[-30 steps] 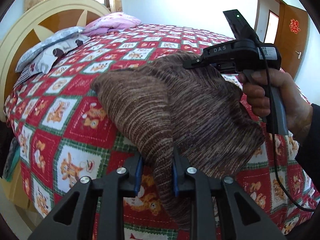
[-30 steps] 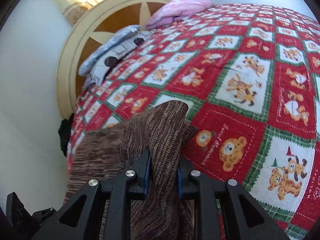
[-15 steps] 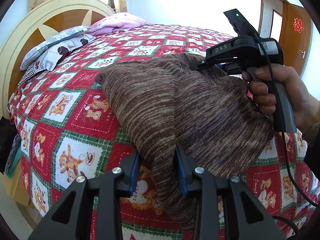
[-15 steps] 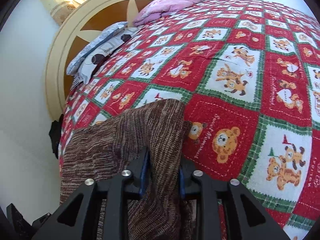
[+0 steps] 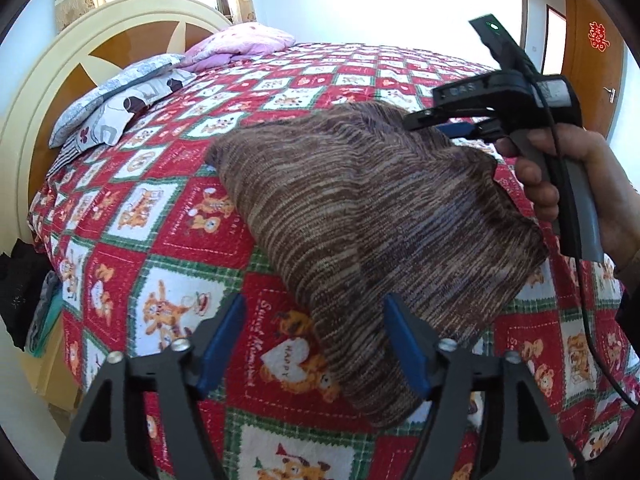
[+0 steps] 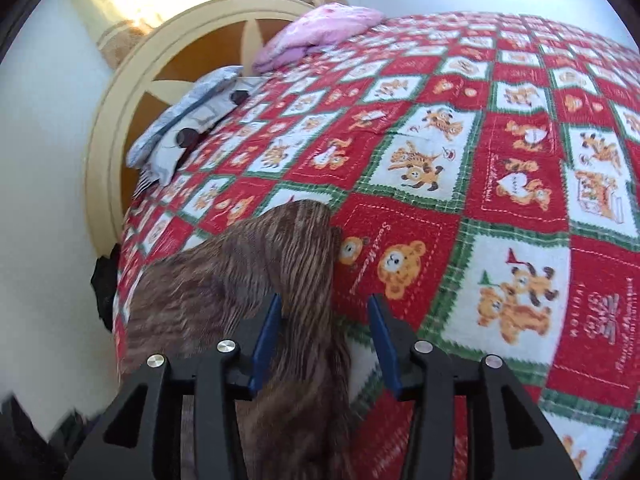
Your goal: Fold small clothes
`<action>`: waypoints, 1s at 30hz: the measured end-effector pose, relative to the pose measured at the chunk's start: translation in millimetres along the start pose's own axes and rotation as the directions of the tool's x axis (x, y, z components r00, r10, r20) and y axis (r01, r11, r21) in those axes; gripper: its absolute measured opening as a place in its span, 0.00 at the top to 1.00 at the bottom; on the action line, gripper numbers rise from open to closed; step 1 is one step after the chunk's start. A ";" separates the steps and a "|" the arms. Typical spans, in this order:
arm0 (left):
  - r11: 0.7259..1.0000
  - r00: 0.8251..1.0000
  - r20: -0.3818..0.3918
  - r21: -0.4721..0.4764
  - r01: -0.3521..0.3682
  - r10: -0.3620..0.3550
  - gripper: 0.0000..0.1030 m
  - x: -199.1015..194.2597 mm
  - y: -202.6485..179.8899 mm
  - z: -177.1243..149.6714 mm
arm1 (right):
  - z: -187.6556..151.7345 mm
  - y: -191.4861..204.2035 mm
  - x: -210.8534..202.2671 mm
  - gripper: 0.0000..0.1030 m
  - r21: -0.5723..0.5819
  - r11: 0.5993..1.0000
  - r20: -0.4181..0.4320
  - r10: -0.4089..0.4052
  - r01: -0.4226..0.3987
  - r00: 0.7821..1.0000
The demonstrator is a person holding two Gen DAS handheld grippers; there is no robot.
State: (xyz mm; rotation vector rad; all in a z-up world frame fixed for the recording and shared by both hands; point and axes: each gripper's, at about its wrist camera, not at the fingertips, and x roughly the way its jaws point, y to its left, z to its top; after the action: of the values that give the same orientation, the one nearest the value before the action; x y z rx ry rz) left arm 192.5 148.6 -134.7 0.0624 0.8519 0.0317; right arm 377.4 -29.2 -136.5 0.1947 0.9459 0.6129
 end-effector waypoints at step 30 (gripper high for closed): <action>0.973 0.961 0.149 -0.033 -0.230 0.233 0.00 73.7 45.2 69.1 | -130.9 -1.0 -85.1 0.92 -0.062 0.997 -0.067 0.049 -0.053 0.997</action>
State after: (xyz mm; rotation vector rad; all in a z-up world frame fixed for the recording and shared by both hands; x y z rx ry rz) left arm 292.9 194.7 -141.5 0.1479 0.6884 0.2510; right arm 235.6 -92.3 -153.6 0.1429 0.9859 0.6988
